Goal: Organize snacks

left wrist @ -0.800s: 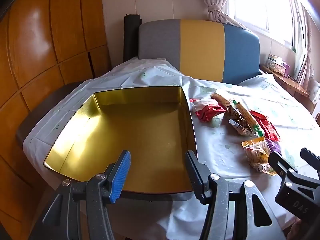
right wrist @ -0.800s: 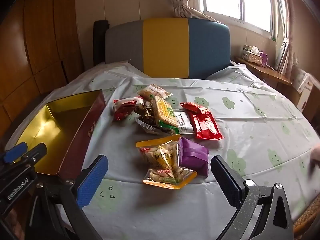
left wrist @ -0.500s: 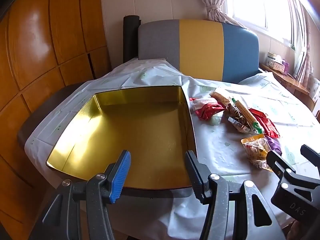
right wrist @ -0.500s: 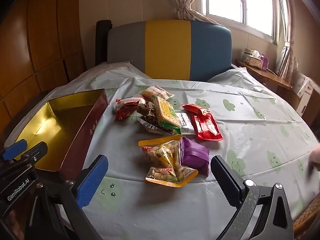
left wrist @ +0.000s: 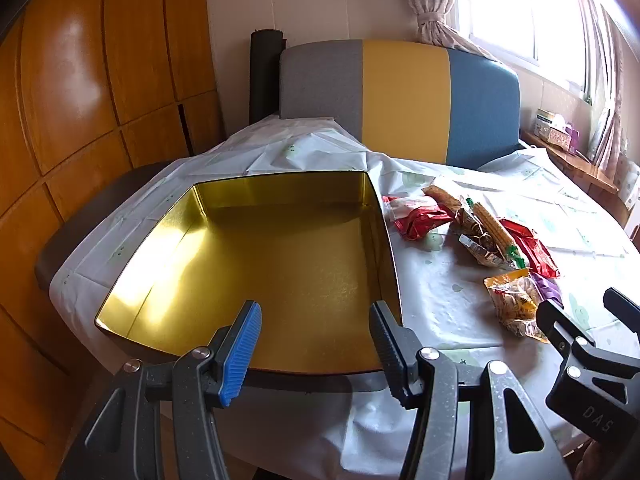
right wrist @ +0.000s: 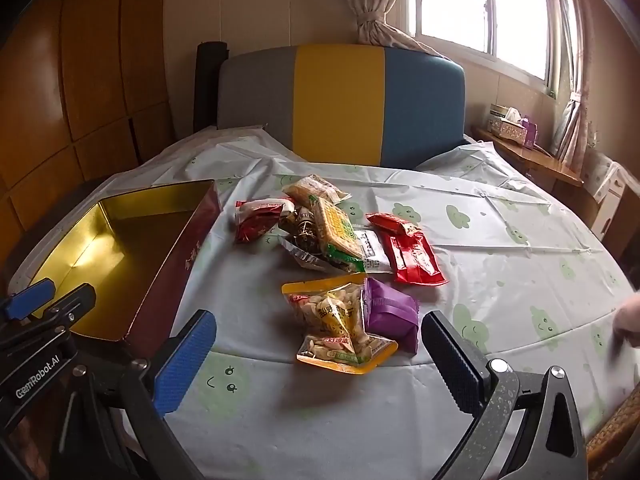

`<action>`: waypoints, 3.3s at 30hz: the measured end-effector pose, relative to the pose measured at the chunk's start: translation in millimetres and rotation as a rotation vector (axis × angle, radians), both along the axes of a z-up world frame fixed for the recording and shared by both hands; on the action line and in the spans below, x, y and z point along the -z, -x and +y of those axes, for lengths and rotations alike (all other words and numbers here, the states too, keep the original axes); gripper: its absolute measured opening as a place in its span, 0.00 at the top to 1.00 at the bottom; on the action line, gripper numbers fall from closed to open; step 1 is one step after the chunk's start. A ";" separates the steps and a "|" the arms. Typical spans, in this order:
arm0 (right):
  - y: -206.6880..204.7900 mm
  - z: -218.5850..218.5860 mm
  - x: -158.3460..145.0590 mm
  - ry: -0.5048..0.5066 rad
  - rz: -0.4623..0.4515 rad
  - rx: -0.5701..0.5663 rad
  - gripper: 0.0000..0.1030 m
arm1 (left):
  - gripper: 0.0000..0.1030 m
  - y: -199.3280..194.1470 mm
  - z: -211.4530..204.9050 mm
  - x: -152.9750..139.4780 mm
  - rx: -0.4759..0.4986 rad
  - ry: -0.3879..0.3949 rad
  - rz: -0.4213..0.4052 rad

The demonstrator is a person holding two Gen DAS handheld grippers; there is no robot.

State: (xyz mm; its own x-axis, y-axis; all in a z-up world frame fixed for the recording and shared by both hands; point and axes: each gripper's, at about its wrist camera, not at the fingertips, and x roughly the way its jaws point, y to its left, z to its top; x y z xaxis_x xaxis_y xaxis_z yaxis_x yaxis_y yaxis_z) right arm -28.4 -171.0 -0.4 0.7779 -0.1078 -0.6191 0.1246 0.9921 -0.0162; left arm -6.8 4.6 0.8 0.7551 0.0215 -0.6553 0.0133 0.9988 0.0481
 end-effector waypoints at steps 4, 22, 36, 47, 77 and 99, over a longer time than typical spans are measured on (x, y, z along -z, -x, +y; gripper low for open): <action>0.1 0.7 -1.5 0.011 -0.005 -0.002 0.00 | 0.45 0.2 1.9 1.7 -0.002 0.004 0.005; -3.4 -11.9 -0.7 0.007 -0.010 0.026 0.00 | 0.45 0.6 -1.5 6.2 0.007 -0.004 0.018; -4.8 -23.1 0.3 -0.008 -0.011 0.044 0.00 | 0.45 1.2 -11.6 6.8 0.029 -0.028 0.021; -7.8 -33.2 -4.6 -0.009 -0.021 0.055 0.00 | 0.45 0.6 -20.2 7.7 0.049 -0.047 0.022; -65.9 -167.0 -44.8 -0.082 0.079 0.123 0.00 | 0.45 -1.6 -60.7 19.2 0.269 -0.040 0.094; -90.1 -210.0 -12.2 -0.318 0.199 0.135 0.00 | 0.42 -64.6 -155.9 40.6 0.553 0.159 0.427</action>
